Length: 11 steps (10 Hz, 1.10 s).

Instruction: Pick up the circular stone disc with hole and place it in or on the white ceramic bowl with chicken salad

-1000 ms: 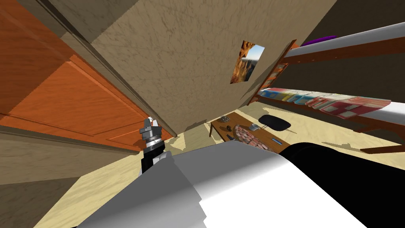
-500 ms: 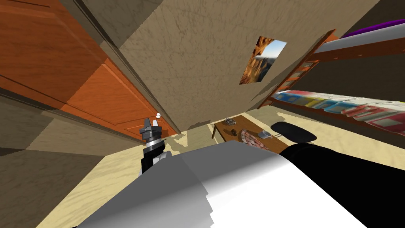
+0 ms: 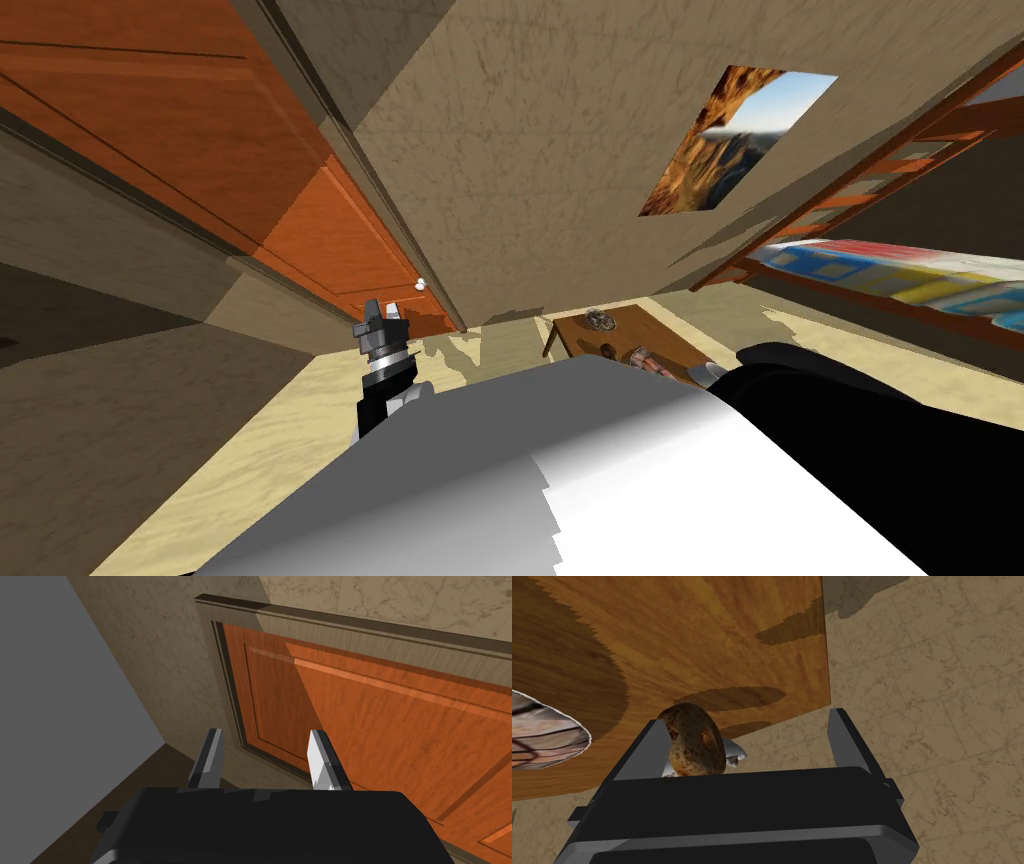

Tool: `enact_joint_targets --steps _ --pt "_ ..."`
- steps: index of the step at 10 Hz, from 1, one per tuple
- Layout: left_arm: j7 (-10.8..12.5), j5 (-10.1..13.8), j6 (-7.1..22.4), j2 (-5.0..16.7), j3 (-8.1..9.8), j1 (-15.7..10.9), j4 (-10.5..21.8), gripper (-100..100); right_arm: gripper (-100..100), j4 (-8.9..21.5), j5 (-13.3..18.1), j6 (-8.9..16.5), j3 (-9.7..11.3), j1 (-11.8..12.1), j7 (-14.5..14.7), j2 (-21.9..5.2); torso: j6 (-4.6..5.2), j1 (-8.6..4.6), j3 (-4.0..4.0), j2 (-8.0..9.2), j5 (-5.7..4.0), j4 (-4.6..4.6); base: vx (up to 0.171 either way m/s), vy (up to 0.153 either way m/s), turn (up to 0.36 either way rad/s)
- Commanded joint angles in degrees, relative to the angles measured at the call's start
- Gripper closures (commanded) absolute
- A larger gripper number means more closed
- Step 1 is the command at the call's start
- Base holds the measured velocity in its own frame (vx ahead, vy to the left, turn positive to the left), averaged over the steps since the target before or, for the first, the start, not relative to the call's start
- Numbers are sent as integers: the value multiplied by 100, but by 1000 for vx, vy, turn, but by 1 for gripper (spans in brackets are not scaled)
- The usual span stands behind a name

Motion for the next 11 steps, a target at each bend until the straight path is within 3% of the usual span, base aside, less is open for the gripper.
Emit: enact_joint_targets --steps 1,8,9,10,11 --pt "0 0 0 0 0 0 0 0 -100 174 158 77 22 64 32 -236 0 0 0 0 0 0 68 -40 218" --pt "0 0 0 0 0 1 0 0 -100 759 783 264 -17 156 143 -1007 -2 5 -12 -21 1 -4 87 -35 217" --pt "0 0 0 0 1 2 0 0 -100 708 719 212 -44 224 152 -933 1 7 -21 -37 0 -7 78 -19 35" --pt "0 0 0 0 1 2 0 0 0 705 731 229 -47 222 158 -942 6 17 -11 -16 2 -4 13 -5 -2" --pt "0 0 0 0 0 1 0 0 -100 854 750 260 12 47 195 -814 7 24 3 6 3 1 -8 -19 67"
